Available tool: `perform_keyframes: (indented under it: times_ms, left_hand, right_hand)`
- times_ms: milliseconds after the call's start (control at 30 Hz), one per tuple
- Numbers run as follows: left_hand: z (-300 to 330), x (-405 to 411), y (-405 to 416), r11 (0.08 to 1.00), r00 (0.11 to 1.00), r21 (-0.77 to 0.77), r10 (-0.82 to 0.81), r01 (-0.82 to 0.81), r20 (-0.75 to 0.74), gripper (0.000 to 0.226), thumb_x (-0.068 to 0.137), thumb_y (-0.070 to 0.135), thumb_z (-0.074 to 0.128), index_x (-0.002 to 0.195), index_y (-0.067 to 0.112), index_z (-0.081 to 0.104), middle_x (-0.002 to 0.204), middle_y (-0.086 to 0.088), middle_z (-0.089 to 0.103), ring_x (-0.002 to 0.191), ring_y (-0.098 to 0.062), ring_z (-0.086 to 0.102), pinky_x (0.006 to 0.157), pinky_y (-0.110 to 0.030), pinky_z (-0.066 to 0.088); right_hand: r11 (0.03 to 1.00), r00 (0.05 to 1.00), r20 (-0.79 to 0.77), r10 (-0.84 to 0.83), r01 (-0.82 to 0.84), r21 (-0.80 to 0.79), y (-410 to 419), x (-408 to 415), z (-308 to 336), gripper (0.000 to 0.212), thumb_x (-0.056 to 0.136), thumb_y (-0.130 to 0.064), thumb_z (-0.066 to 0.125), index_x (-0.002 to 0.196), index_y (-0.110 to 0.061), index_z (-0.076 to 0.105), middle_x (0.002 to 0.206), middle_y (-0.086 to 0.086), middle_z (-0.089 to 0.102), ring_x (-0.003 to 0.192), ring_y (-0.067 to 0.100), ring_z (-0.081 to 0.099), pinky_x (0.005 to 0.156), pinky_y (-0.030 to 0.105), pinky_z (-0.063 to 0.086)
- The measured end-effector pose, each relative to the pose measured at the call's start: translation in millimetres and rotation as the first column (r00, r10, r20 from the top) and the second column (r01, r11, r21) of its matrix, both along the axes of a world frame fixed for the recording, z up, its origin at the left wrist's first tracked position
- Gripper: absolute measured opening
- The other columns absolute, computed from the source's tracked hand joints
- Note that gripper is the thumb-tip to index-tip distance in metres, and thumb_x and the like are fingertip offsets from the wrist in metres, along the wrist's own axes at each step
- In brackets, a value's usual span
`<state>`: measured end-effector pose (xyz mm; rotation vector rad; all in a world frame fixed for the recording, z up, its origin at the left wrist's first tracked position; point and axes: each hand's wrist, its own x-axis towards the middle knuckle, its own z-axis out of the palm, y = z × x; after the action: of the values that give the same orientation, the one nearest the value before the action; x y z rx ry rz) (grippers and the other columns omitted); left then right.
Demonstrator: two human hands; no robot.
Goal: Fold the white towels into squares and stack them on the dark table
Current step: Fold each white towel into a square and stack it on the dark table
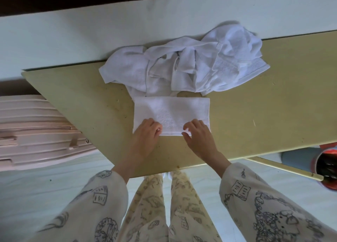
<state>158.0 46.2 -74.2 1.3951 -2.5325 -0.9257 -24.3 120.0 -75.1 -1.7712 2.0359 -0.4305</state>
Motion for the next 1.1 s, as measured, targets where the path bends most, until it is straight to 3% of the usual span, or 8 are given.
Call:
perform_keyframes:
  times_ms: [167, 400, 467, 600, 667, 867, 1100]
  left_hand:
    - [-11, -7, 1, 0.997, 0.999, -0.057, -0.05, 0.049, -0.009, 0.005, 0.082, 0.005, 0.064, 0.079, 0.008, 0.061, 0.081, -0.006, 0.057, 0.077, -0.022, 0.053, 0.055, -0.022, 0.036]
    - [-14, -3, -1, 0.985, 0.99, -0.097, -0.139, 0.141, 0.029, 0.005, 0.081, 0.006, 0.066, 0.082, 0.007, 0.06, 0.083, -0.009, 0.057, 0.078, -0.024, 0.054, 0.055, -0.019, 0.036]
    - [-16, -3, 0, 0.98, 0.988, -0.128, -0.149, 0.152, 0.034, 0.006, 0.082, 0.006, 0.066, 0.081, 0.007, 0.06, 0.081, -0.008, 0.057, 0.076, -0.023, 0.055, 0.055, -0.017, 0.037]
    - [-19, 0, 3, 0.972, 0.989, -0.191, -0.146, 0.139, -0.024, 0.005, 0.084, 0.006, 0.06, 0.079, 0.006, 0.059, 0.079, -0.007, 0.056, 0.075, -0.018, 0.049, 0.062, -0.014, 0.034]
    - [-21, 3, 4, 0.967, 0.986, -0.212, -0.155, 0.138, -0.068, 0.008, 0.087, 0.009, 0.053, 0.08, 0.007, 0.058, 0.081, -0.008, 0.056, 0.077, -0.014, 0.041, 0.069, -0.015, 0.032]
    - [-22, 10, 10, 0.961, 0.984, -0.226, -0.175, 0.161, -0.044, 0.019, 0.088, 0.017, 0.048, 0.077, 0.01, 0.061, 0.086, -0.007, 0.058, 0.082, -0.016, 0.046, 0.06, -0.015, 0.035]
    - [-27, 10, 12, 0.972, 0.986, -0.18, -0.16, 0.148, -0.055, 0.009, 0.084, 0.016, 0.058, 0.077, 0.011, 0.059, 0.091, -0.007, 0.056, 0.088, -0.015, 0.042, 0.063, -0.021, 0.043]
  right_hand:
    - [0.999, 0.999, -0.023, 0.031, -0.031, 0.013, -1, 2, -13, 0.012, 0.072, -0.009, 0.073, 0.078, -0.009, 0.063, 0.075, 0.007, 0.06, 0.068, 0.029, 0.058, 0.057, 0.039, 0.047]
    - [0.994, 0.992, -0.065, 0.107, -0.106, 0.012, -5, -2, -16, 0.009, 0.076, -0.007, 0.069, 0.078, -0.008, 0.06, 0.073, 0.008, 0.057, 0.063, 0.028, 0.055, 0.053, 0.037, 0.047]
    - [0.992, 0.988, -0.092, 0.123, -0.124, -0.008, -6, -4, -18, 0.007, 0.083, -0.01, 0.058, 0.076, -0.007, 0.059, 0.071, 0.008, 0.055, 0.06, 0.027, 0.054, 0.05, 0.037, 0.046]
    - [0.987, 0.984, -0.095, 0.15, -0.154, -0.039, -4, -7, -20, 0.026, 0.088, -0.018, 0.036, 0.077, -0.008, 0.057, 0.072, 0.007, 0.054, 0.061, 0.025, 0.051, 0.051, 0.036, 0.045]
    - [0.98, 0.976, -0.124, 0.178, -0.187, -0.062, 0, -9, -20, 0.024, 0.088, -0.018, 0.037, 0.078, -0.008, 0.057, 0.075, 0.007, 0.054, 0.062, 0.025, 0.05, 0.052, 0.035, 0.045]
    - [0.949, 0.92, -0.334, 0.204, -0.27, -0.165, 12, -8, -25, 0.005, 0.081, -0.009, 0.057, 0.077, -0.012, 0.057, 0.079, 0.004, 0.057, 0.066, 0.025, 0.051, 0.06, 0.035, 0.037]
    - [0.947, 0.896, -0.391, 0.208, -0.284, -0.148, 18, -8, -28, 0.017, 0.069, -0.001, 0.069, 0.078, -0.011, 0.057, 0.079, 0.005, 0.056, 0.066, 0.024, 0.05, 0.061, 0.034, 0.036]
